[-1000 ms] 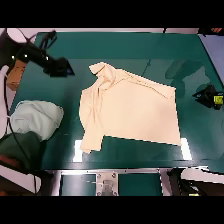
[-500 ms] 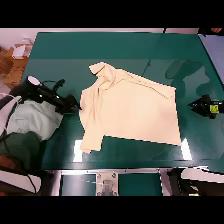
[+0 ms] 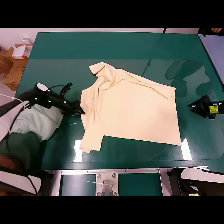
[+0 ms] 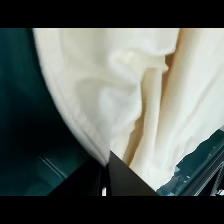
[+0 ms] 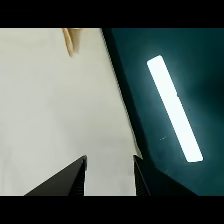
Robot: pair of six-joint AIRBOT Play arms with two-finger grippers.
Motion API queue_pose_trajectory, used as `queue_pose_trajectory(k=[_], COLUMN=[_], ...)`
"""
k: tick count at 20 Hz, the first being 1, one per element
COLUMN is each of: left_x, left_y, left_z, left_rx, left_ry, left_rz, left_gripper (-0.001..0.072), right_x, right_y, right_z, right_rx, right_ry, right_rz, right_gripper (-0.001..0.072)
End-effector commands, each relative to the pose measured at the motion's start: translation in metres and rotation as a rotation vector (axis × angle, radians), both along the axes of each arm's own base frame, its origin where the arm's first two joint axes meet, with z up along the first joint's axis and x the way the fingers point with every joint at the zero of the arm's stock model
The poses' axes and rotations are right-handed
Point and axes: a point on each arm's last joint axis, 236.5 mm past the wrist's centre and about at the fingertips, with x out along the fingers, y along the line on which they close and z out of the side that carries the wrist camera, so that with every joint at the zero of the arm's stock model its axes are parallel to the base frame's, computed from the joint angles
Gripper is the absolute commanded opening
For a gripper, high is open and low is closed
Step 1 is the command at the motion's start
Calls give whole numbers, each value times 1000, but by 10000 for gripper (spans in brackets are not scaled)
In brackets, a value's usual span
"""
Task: Fold the shirts.
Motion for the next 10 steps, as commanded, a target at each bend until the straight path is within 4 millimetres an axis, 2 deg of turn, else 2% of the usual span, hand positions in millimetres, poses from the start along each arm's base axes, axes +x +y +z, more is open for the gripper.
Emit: queue_pose_trajectory(k=[1, 3, 5, 8, 10], left_x=[24, 41, 49, 56, 59], left_y=[24, 45, 59, 70, 71], left_z=[16, 24, 27, 24, 23], left_rx=[0, 14, 25, 53, 61], left_ry=[-70, -109, -144, -180, -204], left_rz=[11, 50, 60, 65, 58], left_gripper=[20, 20, 20, 20, 20], right_x=[-11, -27, -58, -109, -133], right_y=[10, 15, 19, 17, 21], right_z=[2, -1, -11, -27, -36], right_rx=[41, 69, 61, -9, -28], right_ry=[31, 100, 225, 403, 480], right_rz=[35, 46, 61, 49, 37], right_gripper=[358, 359, 359, 361, 383])
